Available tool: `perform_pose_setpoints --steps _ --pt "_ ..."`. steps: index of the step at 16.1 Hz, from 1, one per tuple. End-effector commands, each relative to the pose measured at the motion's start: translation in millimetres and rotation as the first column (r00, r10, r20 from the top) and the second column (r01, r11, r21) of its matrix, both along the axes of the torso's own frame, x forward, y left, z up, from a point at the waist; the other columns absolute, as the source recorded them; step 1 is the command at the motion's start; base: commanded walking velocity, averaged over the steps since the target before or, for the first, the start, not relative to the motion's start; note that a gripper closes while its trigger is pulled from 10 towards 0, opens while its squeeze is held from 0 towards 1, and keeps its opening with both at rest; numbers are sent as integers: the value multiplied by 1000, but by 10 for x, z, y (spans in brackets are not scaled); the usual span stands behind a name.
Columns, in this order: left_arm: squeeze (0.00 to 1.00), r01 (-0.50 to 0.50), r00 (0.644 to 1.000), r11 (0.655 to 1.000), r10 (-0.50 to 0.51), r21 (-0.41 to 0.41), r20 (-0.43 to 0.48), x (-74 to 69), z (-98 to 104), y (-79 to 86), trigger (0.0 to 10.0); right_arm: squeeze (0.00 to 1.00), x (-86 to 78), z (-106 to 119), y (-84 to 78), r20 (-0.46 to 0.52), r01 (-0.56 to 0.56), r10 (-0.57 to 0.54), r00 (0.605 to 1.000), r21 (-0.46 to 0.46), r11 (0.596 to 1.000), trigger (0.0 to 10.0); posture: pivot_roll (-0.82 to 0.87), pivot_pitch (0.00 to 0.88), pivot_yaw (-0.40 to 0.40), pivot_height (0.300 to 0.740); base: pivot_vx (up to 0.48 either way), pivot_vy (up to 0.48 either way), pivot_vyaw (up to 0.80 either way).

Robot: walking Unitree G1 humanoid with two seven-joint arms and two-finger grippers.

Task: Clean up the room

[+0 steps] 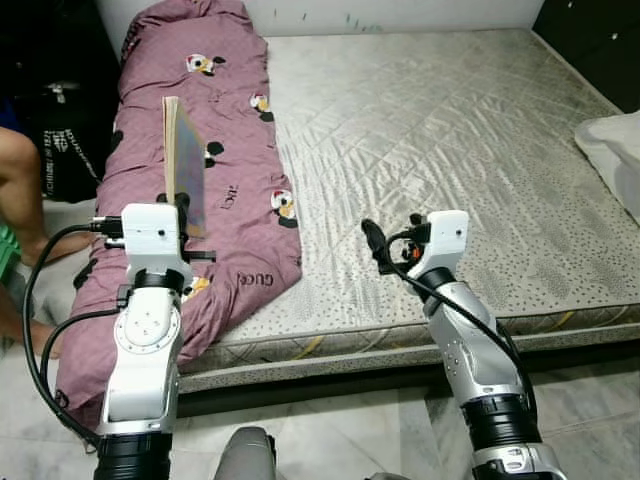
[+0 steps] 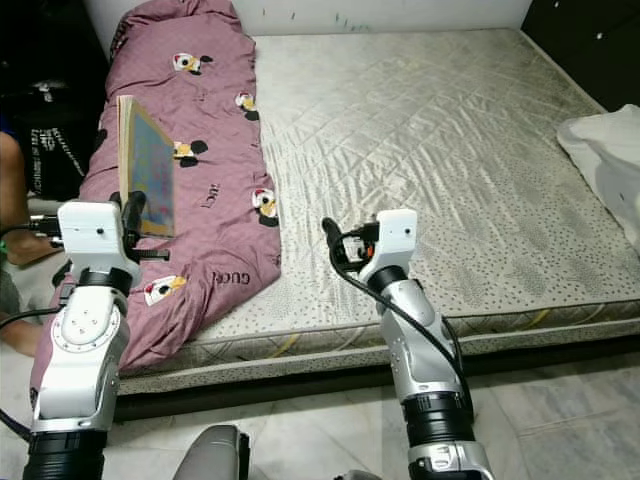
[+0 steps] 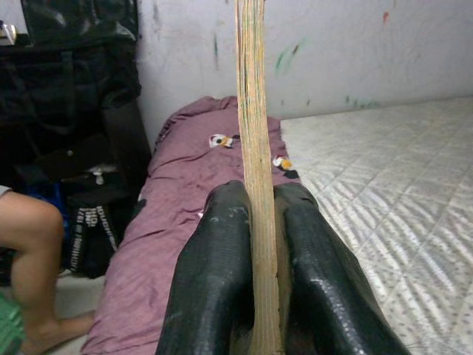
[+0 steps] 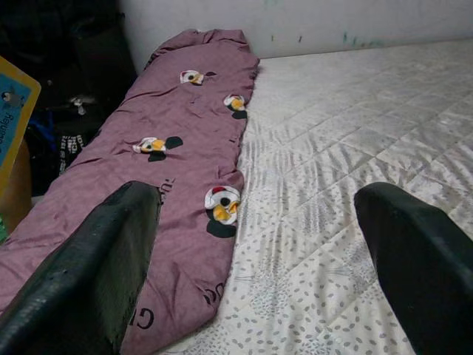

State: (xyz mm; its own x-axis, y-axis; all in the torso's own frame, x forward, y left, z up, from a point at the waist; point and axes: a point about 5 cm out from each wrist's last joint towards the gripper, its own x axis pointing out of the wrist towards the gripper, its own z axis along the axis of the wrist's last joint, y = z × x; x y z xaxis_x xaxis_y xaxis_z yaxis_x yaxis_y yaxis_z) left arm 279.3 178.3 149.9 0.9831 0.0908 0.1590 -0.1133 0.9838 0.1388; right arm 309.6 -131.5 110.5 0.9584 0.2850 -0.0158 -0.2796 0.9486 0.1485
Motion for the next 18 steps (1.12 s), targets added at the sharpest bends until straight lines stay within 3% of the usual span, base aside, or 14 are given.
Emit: perform_pose_setpoints --steps 1,6,18 --pt "0 19 999 1000 -19 5 45 10 112 -8 10000 0 10 2 -23 0 15 -15 1000 4 1000 10000 -28 39 -10 740 247 0 0" --pt "0 23 999 1000 -23 -5 41 13 111 -14 10000 0 10 1 -21 0 19 -19 1000 2 1000 10000 -27 42 -12 740 250 0 0" --pt "0 17 999 1000 -17 -19 39 12 102 -62 10000 0 5 17 -55 19 15 -14 1000 -28 1000 10000 -27 53 -14 740 0 0 0"
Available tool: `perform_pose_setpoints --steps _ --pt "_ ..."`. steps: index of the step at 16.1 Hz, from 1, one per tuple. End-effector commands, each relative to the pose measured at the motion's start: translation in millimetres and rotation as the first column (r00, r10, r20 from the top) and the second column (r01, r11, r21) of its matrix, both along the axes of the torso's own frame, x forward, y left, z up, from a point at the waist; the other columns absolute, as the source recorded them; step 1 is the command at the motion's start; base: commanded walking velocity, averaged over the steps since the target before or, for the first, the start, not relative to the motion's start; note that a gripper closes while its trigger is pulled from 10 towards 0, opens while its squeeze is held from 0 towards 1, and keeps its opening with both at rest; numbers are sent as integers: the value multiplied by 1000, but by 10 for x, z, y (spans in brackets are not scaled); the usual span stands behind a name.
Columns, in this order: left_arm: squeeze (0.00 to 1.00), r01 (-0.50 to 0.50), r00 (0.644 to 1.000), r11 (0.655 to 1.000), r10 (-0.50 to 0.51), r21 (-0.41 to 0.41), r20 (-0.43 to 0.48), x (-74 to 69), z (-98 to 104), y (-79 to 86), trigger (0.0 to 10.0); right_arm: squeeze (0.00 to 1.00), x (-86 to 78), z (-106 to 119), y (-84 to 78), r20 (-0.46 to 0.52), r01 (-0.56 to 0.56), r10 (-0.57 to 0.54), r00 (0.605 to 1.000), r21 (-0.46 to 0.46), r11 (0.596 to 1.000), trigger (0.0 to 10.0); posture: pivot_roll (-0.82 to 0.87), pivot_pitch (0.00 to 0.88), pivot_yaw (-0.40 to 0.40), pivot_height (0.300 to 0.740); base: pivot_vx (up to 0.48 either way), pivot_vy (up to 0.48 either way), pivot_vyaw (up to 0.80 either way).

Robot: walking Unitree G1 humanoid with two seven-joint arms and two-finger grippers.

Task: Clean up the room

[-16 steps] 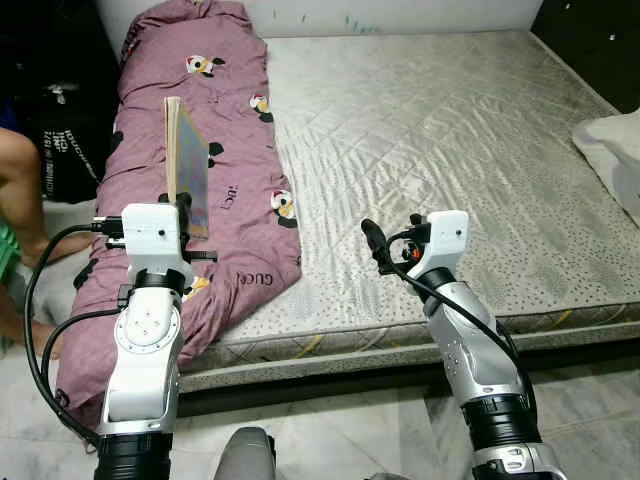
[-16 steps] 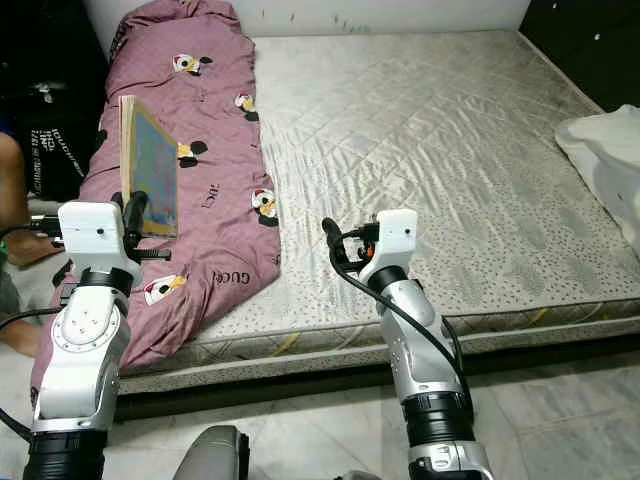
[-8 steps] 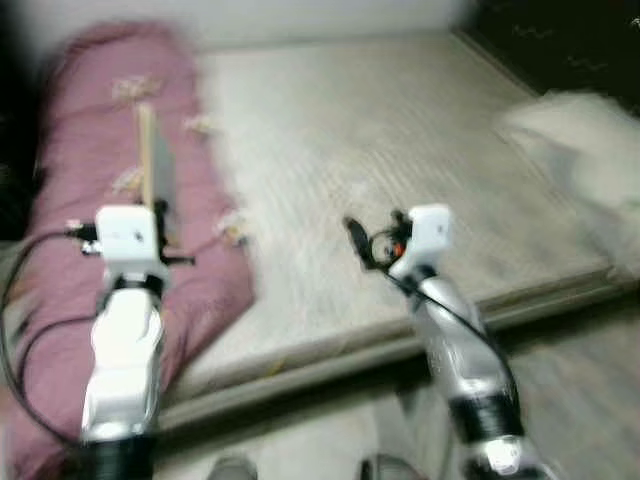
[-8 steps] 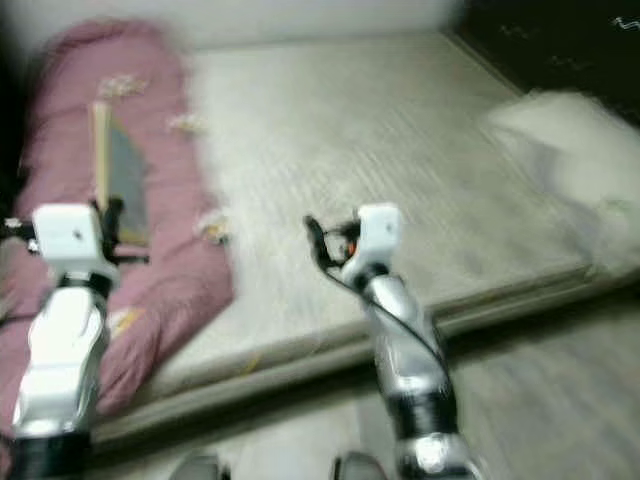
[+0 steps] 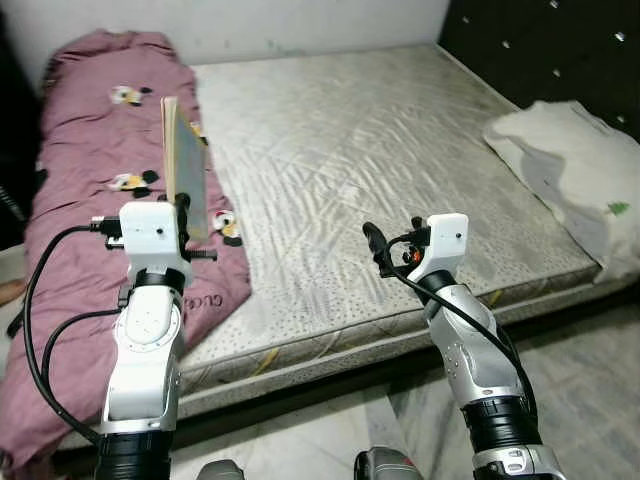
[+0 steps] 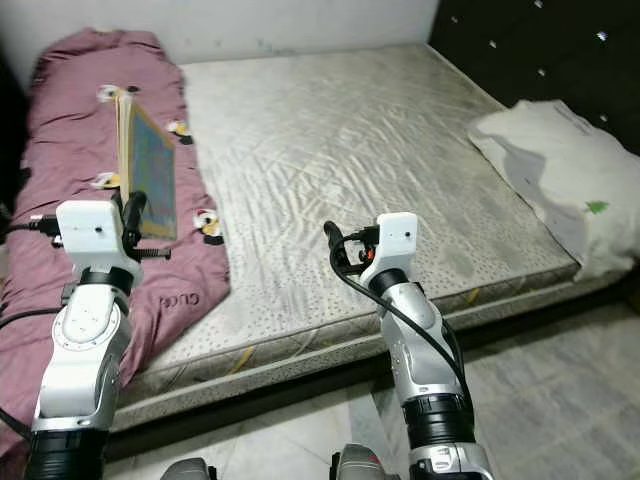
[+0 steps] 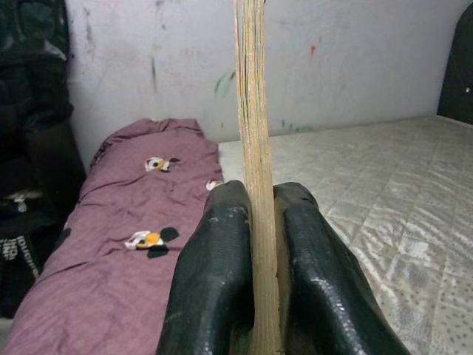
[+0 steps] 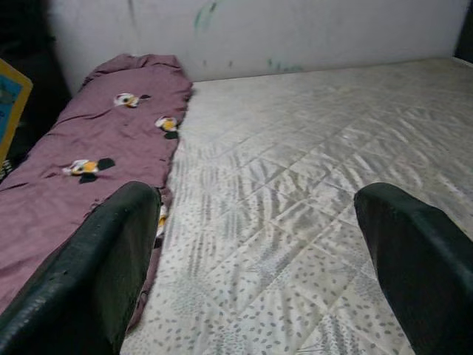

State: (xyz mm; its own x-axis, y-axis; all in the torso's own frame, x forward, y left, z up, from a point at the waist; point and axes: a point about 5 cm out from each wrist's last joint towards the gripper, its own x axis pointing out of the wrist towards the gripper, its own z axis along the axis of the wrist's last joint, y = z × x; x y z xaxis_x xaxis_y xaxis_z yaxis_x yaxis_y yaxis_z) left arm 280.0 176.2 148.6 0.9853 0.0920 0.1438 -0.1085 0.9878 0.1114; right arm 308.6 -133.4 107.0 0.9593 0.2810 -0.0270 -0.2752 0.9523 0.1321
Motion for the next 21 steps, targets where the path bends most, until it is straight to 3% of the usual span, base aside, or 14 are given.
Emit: perform_pose_setpoints --steps 1,6,8,17,21 --pt "0 15 999 1000 -15 11 52 2 112 -46 10000 0 11 53 -32 26 7 -7 1000 -8 1000 10000 -27 52 -13 740 0 0 0" --pt "0 -33 999 999 34 29 -6 -76 -33 -23 10000 0 -3 40 -18 27 -10 11 1000 -20 1000 10000 -29 44 -13 740 0 0 768" --pt "0 -49 998 999 48 -24 -42 -123 -110 17 10000 0 -10 29 -28 24 -10 11 1000 -21 1000 10000 -28 39 -14 740 0 0 741" --pt "0 18 1000 999 -19 -50 -13 -109 -81 -1 10000 0 24 35 -14 28 -19 19 999 -27 999 10000 -27 23 -19 740 0 0 0" --pt "0 34 999 998 -34 -59 -5 -105 -68 -25 10000 0 31 44 -10 31 -21 22 999 -28 999 10000 -27 21 -21 740 283 0 0"
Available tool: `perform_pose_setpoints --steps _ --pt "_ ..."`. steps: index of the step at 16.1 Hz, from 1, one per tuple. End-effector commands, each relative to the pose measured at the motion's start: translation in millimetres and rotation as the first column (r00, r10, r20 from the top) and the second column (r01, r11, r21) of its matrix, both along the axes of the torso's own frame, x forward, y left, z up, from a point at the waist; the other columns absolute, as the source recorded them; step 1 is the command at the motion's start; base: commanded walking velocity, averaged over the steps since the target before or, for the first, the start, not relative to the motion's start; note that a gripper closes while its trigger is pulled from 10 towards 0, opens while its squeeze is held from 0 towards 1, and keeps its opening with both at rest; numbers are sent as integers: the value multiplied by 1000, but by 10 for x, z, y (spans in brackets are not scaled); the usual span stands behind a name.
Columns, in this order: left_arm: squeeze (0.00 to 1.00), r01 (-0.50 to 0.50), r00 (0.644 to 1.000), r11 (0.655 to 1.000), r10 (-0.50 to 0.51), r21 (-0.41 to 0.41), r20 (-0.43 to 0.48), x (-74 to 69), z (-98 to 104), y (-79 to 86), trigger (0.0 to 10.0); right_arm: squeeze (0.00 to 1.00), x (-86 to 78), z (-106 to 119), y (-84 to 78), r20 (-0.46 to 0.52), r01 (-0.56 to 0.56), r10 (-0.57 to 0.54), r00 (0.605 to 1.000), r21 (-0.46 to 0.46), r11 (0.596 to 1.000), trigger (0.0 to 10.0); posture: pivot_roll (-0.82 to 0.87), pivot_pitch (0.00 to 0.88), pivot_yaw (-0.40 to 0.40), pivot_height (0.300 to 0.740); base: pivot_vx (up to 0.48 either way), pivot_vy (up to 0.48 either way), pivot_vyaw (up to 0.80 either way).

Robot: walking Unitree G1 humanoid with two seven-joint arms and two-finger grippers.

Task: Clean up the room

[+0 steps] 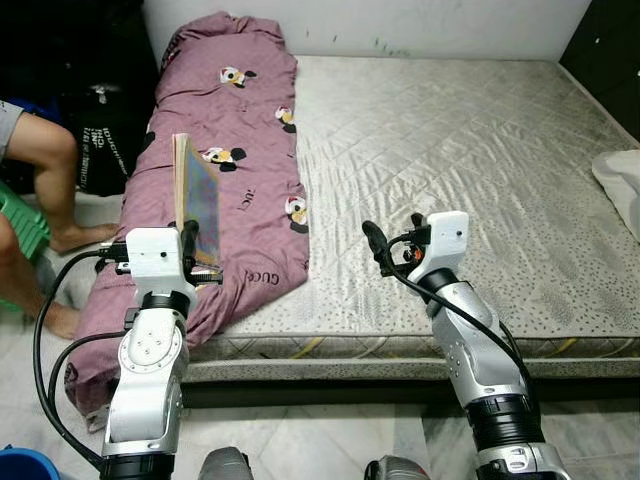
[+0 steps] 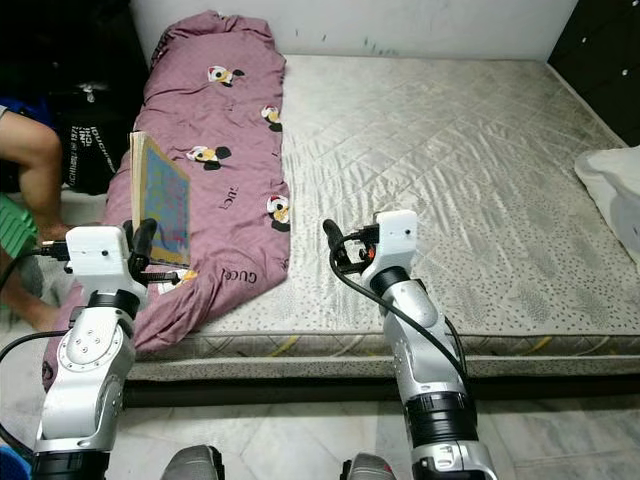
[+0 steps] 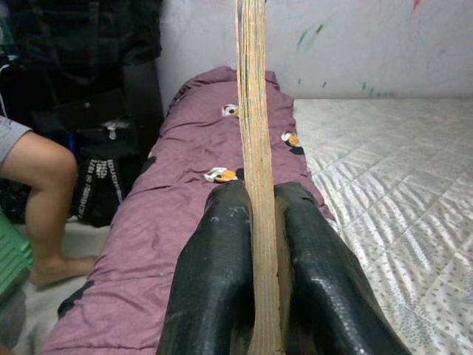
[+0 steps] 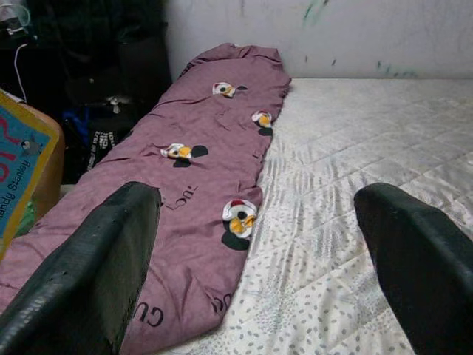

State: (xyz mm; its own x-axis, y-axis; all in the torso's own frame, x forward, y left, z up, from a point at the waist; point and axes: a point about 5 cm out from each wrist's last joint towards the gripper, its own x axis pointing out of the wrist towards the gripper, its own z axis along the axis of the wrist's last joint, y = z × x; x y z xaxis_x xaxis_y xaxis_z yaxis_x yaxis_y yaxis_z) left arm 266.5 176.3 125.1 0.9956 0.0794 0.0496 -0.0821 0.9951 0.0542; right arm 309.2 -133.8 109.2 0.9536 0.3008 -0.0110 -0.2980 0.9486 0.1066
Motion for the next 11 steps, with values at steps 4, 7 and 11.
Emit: perform_pose_setpoints --steps 4,7,11 --pt "0 19 996 1000 -19 3 83 31 161 -23 10000 0 59 34 -31 10 6 -6 1000 -12 1000 10000 -26 25 -24 740 300 0 0" --pt "0 18 996 1000 -17 -2 82 32 162 -21 10000 0 54 24 -29 8 5 -5 1000 -17 1000 10000 -26 28 -23 740 294 0 0" --pt "0 27 997 1000 -26 -4 78 24 149 -39 10000 0 47 13 -38 6 10 -10 1000 -19 1000 10000 -26 28 -23 740 305 0 0"
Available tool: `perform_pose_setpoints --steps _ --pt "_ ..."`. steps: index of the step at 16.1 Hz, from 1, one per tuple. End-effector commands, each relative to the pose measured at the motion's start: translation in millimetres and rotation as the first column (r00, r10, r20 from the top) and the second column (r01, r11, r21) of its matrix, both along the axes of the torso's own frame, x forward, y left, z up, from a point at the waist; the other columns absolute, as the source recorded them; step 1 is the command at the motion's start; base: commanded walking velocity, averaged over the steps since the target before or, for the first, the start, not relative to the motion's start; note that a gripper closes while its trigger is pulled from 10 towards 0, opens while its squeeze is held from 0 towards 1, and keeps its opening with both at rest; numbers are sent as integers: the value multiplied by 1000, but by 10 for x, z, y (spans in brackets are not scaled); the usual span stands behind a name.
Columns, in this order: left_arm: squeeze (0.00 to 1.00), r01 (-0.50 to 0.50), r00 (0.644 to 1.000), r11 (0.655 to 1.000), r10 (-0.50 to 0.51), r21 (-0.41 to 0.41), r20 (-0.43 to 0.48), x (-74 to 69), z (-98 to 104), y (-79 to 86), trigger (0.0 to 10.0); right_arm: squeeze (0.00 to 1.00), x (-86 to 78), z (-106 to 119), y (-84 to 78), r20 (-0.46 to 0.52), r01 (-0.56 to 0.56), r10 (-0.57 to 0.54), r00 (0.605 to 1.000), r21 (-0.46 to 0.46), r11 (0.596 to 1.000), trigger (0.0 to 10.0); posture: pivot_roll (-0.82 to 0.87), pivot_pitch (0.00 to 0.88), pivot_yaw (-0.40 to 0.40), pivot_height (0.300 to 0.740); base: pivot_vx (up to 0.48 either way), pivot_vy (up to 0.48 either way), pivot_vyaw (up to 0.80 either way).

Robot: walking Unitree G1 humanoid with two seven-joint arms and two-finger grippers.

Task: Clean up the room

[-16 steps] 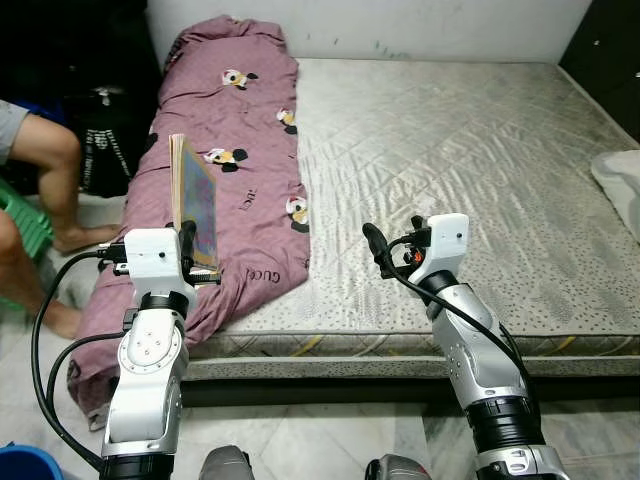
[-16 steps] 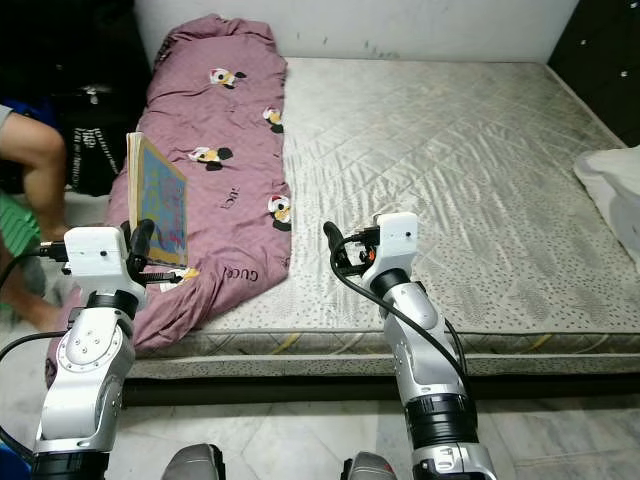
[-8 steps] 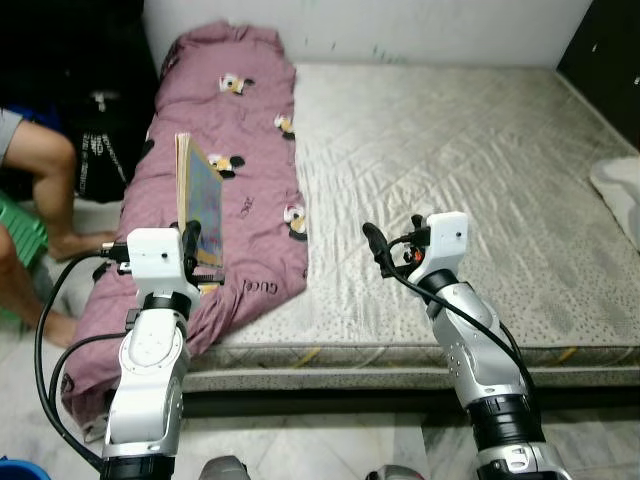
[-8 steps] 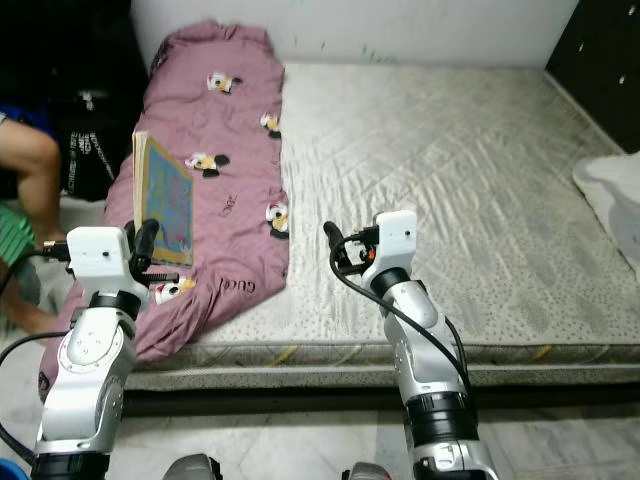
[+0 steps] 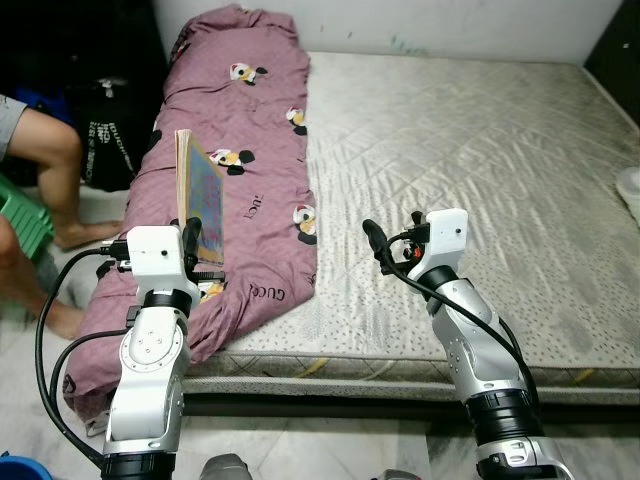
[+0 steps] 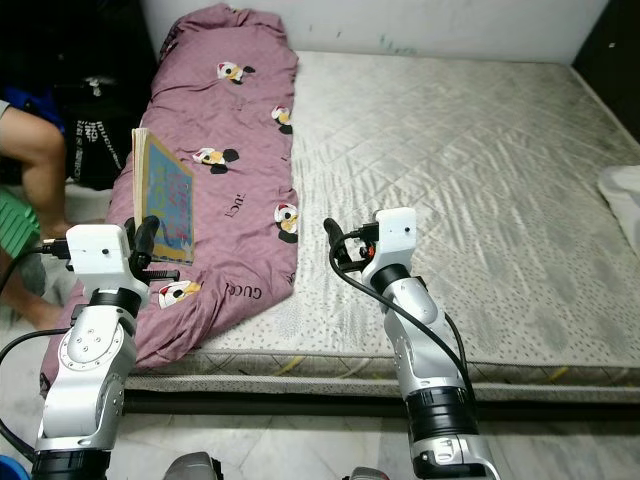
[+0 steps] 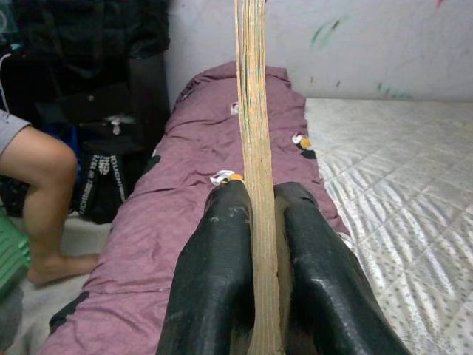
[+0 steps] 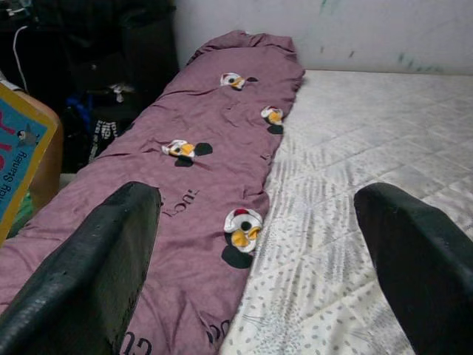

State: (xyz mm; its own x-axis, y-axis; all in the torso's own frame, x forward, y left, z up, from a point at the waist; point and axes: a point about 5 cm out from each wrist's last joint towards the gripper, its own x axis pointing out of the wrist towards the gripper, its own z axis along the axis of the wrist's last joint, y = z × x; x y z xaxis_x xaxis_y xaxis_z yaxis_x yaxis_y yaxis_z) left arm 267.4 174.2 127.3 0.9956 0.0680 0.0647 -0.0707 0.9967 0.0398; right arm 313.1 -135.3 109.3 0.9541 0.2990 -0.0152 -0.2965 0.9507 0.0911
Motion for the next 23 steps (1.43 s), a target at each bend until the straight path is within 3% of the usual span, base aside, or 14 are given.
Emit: perform_pose_setpoints --steps 1,10,23 --pt "0 15 998 1000 -15 9 61 15 124 -14 10000 0 7 8 -28 6 9 -9 1000 -4 1000 10000 -27 31 -19 740 319 0 0" --pt "0 13 999 1000 -14 7 50 9 103 -14 10000 0 3 -5 -42 5 12 -12 1000 -15 1000 10000 -27 34 -20 740 302 0 0" --pt "0 10 999 999 -11 32 36 18 70 -55 10000 0 6 -22 -66 -2 26 -26 1000 -18 1000 10000 -28 34 -21 740 0 -22 0"
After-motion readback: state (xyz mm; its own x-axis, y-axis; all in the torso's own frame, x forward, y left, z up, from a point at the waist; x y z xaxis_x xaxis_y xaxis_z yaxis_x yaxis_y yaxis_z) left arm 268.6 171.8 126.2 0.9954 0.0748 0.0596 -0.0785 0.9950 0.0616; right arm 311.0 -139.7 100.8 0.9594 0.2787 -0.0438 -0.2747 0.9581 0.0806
